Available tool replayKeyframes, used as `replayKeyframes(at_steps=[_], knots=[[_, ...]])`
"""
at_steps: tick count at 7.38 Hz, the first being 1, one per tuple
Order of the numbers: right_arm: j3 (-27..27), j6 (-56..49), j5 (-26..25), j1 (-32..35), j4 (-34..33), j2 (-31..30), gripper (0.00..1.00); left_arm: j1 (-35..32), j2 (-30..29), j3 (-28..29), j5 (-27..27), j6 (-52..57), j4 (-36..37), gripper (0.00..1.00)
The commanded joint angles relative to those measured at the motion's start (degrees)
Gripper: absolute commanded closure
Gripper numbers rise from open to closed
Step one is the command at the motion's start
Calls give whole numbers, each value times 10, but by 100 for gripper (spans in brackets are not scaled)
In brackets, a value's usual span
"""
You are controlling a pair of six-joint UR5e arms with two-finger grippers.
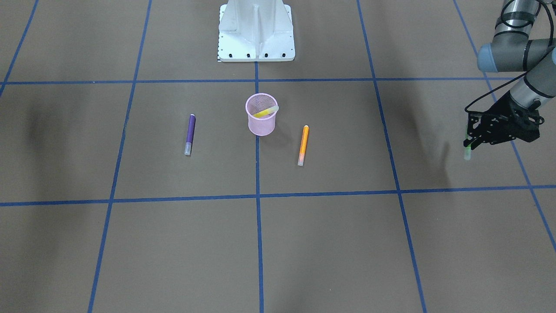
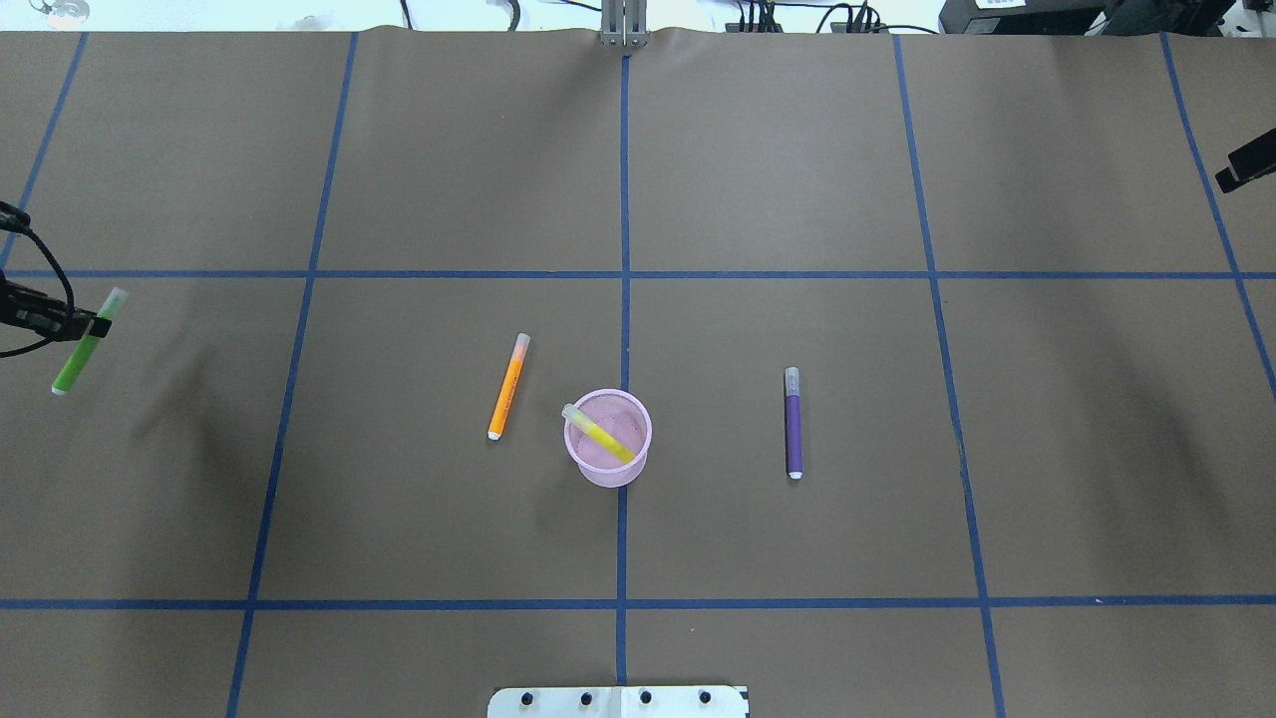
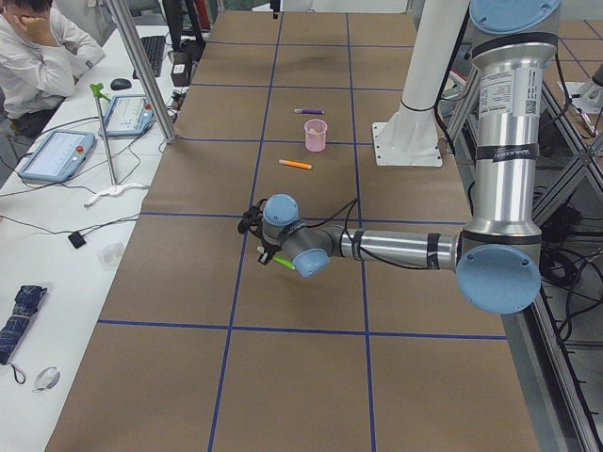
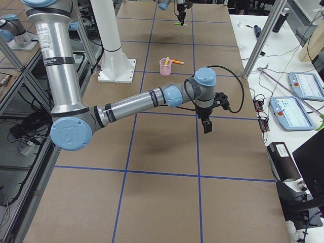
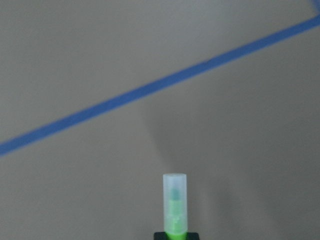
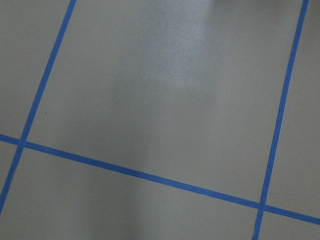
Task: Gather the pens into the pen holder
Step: 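Carry the green highlighter over the cup and release it with left gripper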
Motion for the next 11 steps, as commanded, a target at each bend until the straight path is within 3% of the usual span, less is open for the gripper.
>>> replayKeyframes(at_steps=[1, 3, 5, 8, 9, 11], knots=[[2, 4, 2, 0, 0, 4, 0, 2, -92, -52, -3, -67, -44, 100], [0, 5, 2, 0, 0, 3, 0, 60, -158, -51, 25, -167, -161, 100], [0, 5, 2, 0, 1, 3, 0, 167, -198, -46, 138, -180, -238, 100], [-1, 5, 1, 0, 1, -1, 0, 345, -259, -32, 318, -174, -240, 100], [-1, 5, 1, 0, 1, -1, 0, 371, -273, -18, 347, -173, -239, 100], [-1, 5, 1, 0, 0, 0, 0, 374, -295, 23, 354, -173, -244, 100]])
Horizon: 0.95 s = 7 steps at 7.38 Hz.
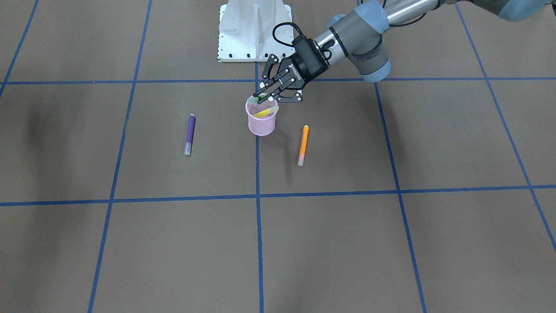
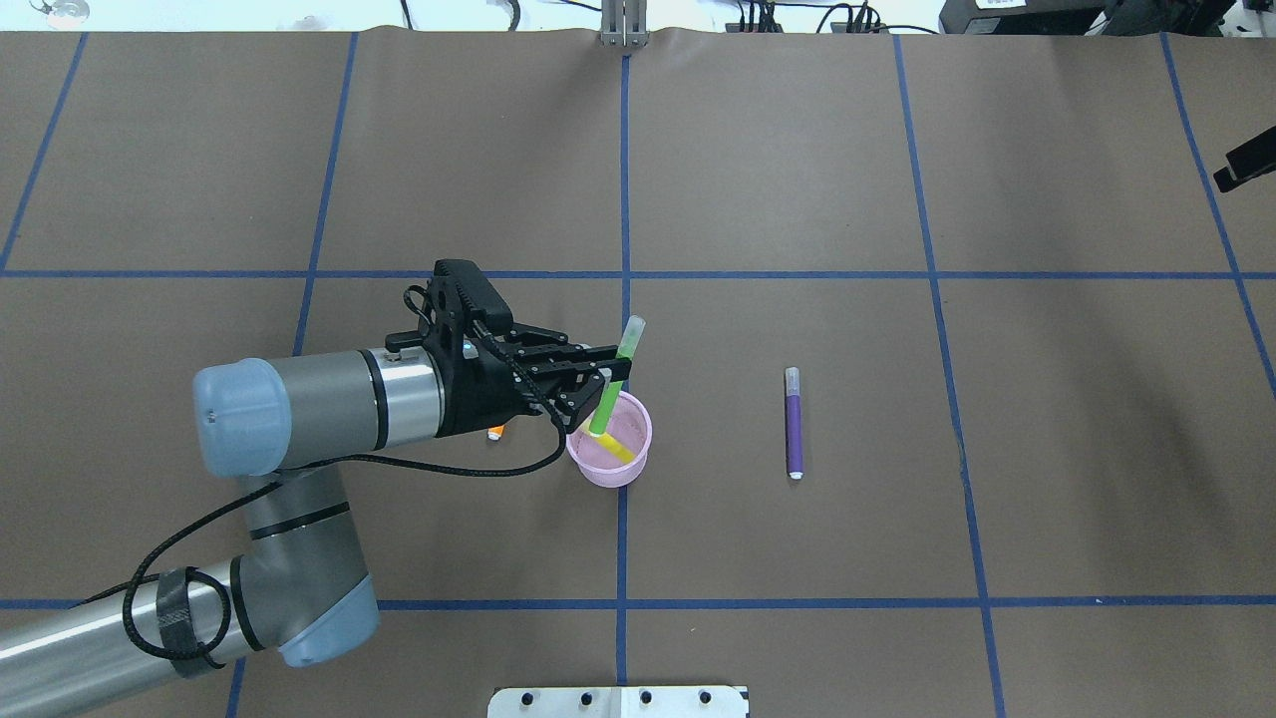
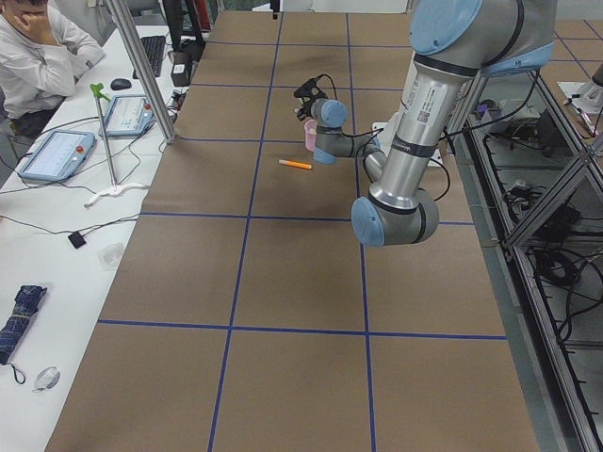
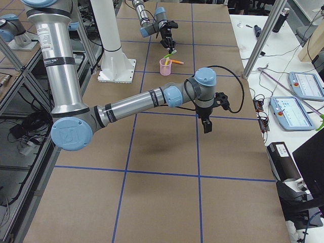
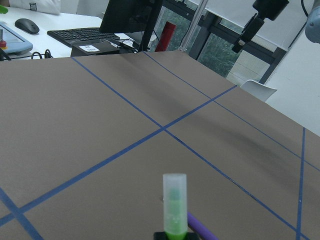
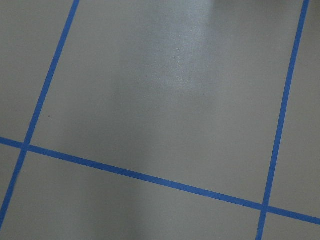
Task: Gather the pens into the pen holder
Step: 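Carry the green highlighter over the cup and release it with left gripper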
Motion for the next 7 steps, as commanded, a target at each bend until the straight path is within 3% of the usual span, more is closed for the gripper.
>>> replayKeyframes(at_steps=[1, 2, 3, 7], knots=[[0, 0, -1, 0, 0, 0, 0, 8, -12, 22, 10, 0, -3, 100], [0, 0, -1, 0, 0, 0, 0, 8, -11, 23, 10, 1, -3, 64], [0, 0, -1, 0, 0, 0, 0, 8, -12, 24, 10, 1, -4, 1], [8, 17, 6, -3, 6, 6, 0, 1, -2, 14, 22, -12, 15, 0]])
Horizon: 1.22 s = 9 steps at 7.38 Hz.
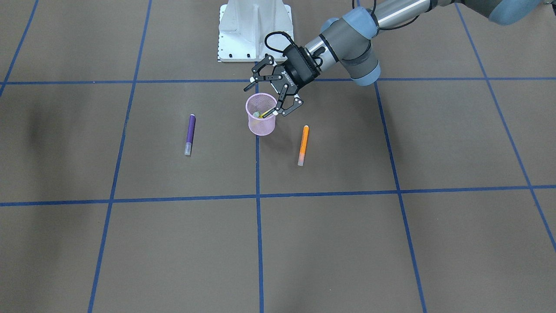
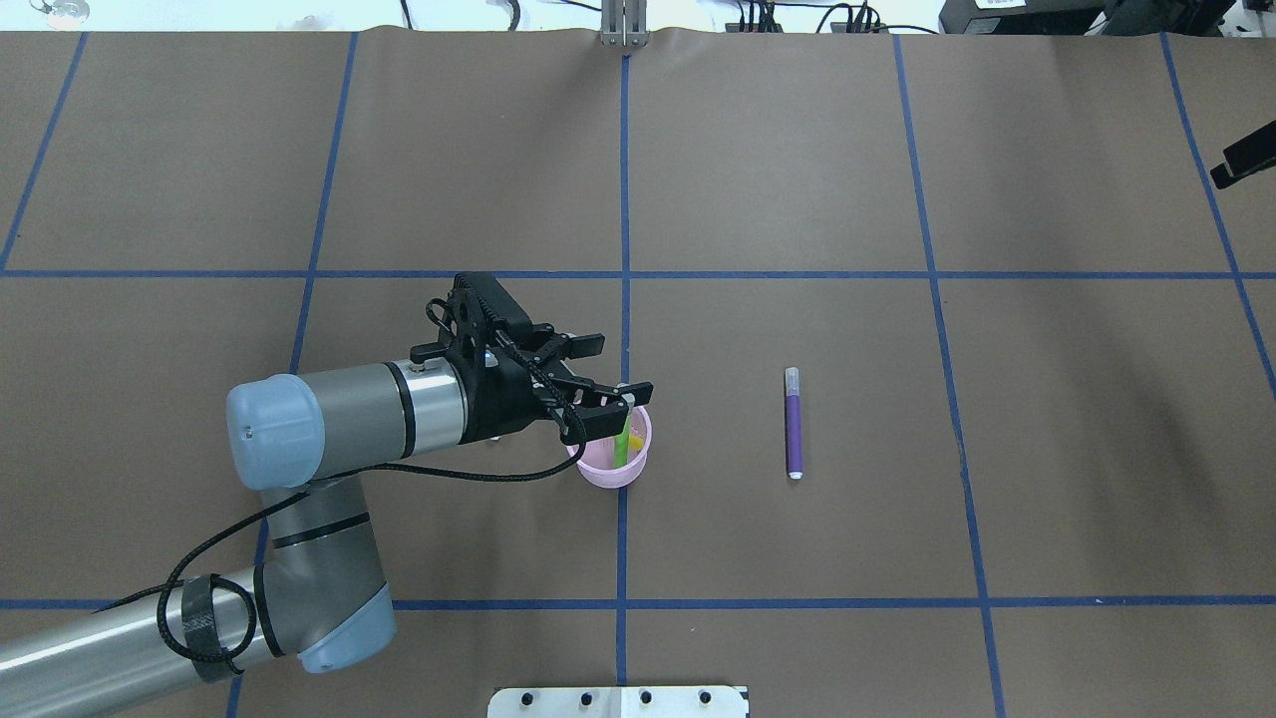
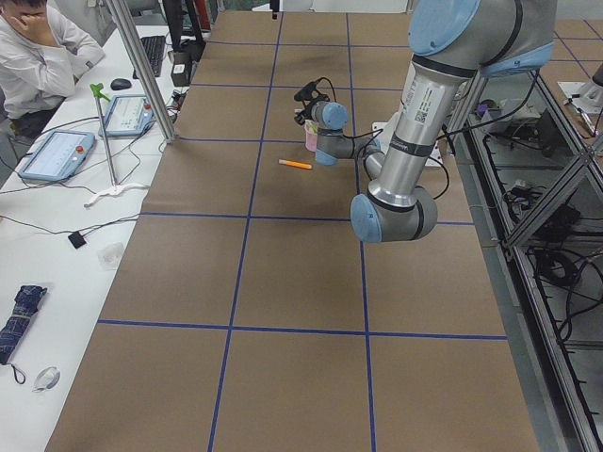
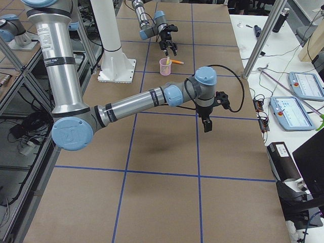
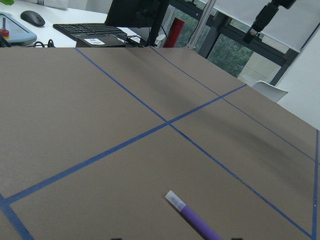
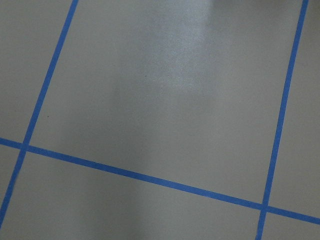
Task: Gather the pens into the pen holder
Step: 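Move the left gripper to the orange highlighter and grasp it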
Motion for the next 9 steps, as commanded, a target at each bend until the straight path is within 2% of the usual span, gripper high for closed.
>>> replayKeyframes(at_steps=[1, 3, 4, 5, 7, 9], knots=[[5, 26, 14, -8, 12, 4, 0, -19, 16, -29, -8, -2, 77, 0], [15, 149, 15, -56, 78, 4, 0, -77, 40, -96, -69, -3, 295, 0], [14, 208, 12, -80, 113, 3, 0, -83, 39, -103, -69, -8, 378, 0], [17, 220, 11, -88, 121, 0, 0, -86, 36, -103, -70, -67, 429, 0], [17, 224, 11, -90, 122, -3, 0, -78, 29, -72, -69, -164, 450, 0], [17, 223, 11, -90, 121, -4, 0, -69, 5, -26, -69, -174, 449, 0]])
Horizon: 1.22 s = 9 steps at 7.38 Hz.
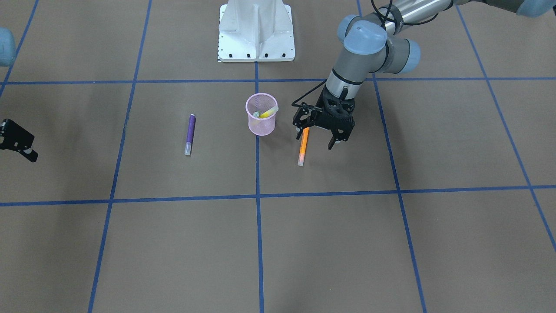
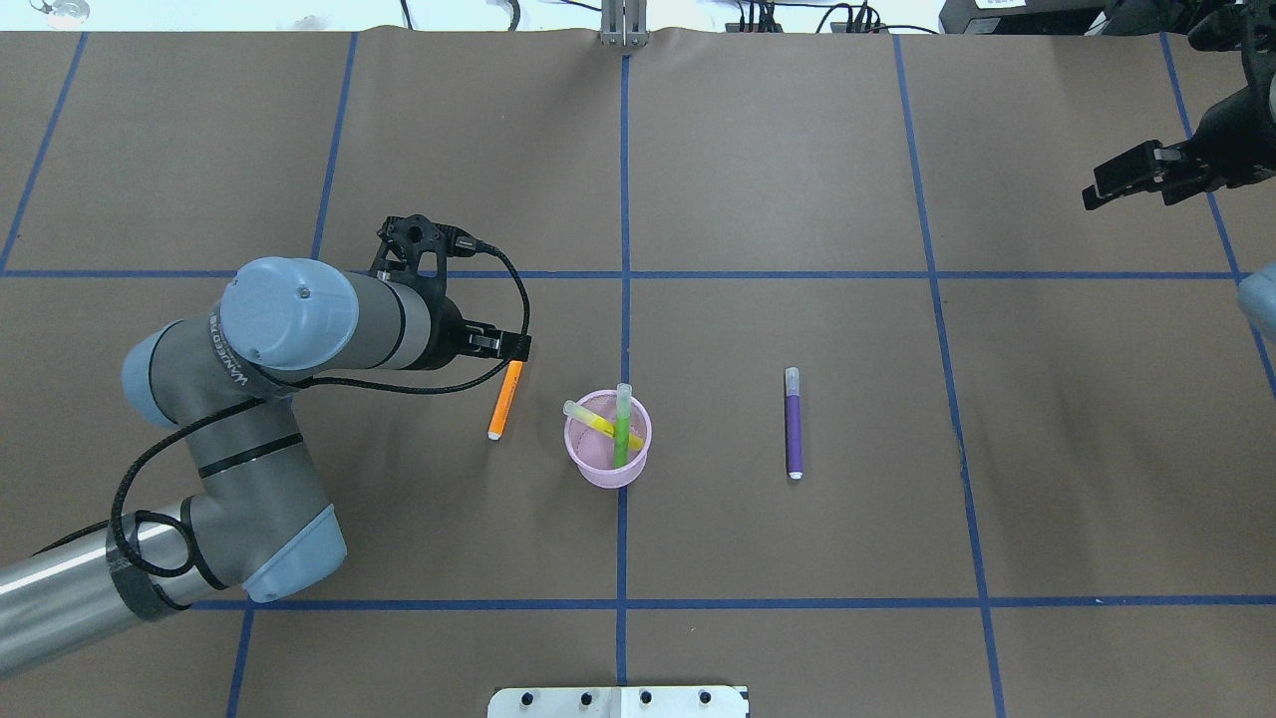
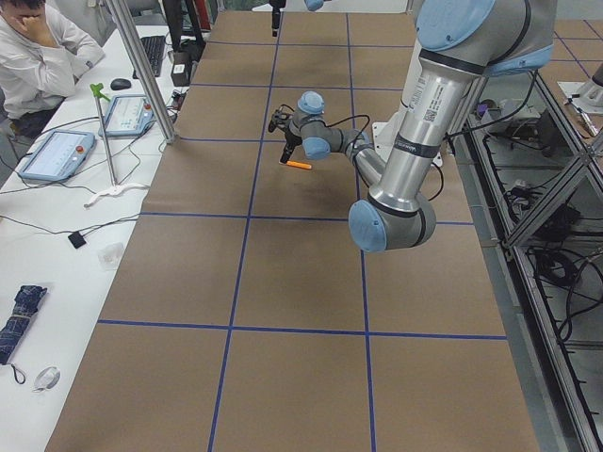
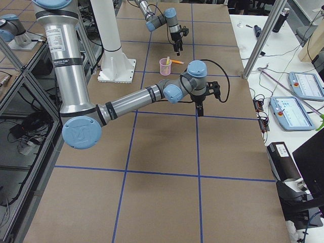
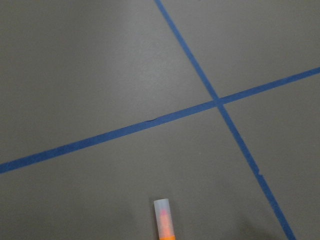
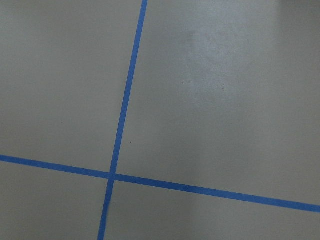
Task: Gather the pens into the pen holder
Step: 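Move the left gripper to the orange highlighter and grasp it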
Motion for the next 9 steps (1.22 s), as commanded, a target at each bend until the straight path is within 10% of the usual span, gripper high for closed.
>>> replayKeyframes(at_steps=[1, 4, 9], knots=[[0, 0, 0, -1, 1, -1, 0, 18, -19, 31, 2, -11, 1, 1], [0, -1, -2, 0, 1, -1, 0, 31, -23, 45, 3, -9, 1, 44], [-3, -4, -5, 0, 0, -1, 0, 36, -24, 50, 3, -9, 6, 52]])
